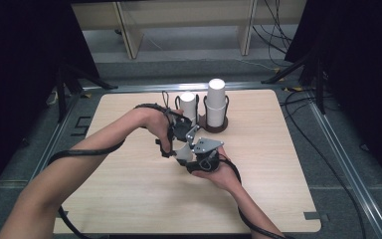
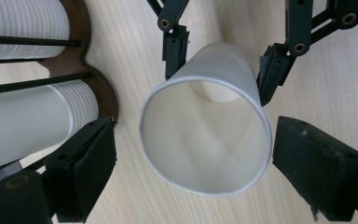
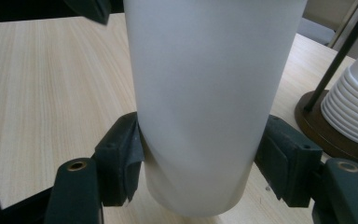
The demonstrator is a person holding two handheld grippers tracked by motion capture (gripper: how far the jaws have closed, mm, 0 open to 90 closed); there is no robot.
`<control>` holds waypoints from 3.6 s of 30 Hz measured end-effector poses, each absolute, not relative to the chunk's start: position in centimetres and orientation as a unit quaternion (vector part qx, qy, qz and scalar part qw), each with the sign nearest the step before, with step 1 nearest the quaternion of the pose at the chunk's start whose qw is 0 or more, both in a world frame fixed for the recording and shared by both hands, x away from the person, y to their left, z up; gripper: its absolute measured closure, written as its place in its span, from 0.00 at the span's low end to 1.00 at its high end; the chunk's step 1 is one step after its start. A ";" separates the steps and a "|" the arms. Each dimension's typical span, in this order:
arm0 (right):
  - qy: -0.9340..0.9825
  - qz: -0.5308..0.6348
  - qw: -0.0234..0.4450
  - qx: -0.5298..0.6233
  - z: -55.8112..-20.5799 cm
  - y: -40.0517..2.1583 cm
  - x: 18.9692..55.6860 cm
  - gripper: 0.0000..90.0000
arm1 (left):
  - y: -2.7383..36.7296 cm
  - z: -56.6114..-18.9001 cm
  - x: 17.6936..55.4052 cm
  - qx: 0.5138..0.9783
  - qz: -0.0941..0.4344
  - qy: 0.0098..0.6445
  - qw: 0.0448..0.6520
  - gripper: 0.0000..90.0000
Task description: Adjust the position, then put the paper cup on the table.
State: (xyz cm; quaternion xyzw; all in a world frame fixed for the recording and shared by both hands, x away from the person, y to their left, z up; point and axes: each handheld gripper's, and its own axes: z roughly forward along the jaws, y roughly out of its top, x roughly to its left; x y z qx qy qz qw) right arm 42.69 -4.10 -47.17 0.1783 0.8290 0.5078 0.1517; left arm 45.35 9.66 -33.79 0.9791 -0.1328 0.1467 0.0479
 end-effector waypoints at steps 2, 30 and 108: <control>0.827 0.509 0.148 0.188 -47.2 -4.3 42.6 0.39 | 9.9 -33.6 45.4 0.979 0.149 -0.128 0.061 0.14; 0.776 0.542 0.189 0.261 -47.2 -7.5 42.6 0.39 | 15.0 -34.7 45.6 0.956 0.178 -0.046 0.227 0.10; 0.642 0.551 0.307 0.436 -45.6 -21.5 42.2 0.39 | 24.7 -48.5 38.5 0.709 0.347 0.351 0.504 0.13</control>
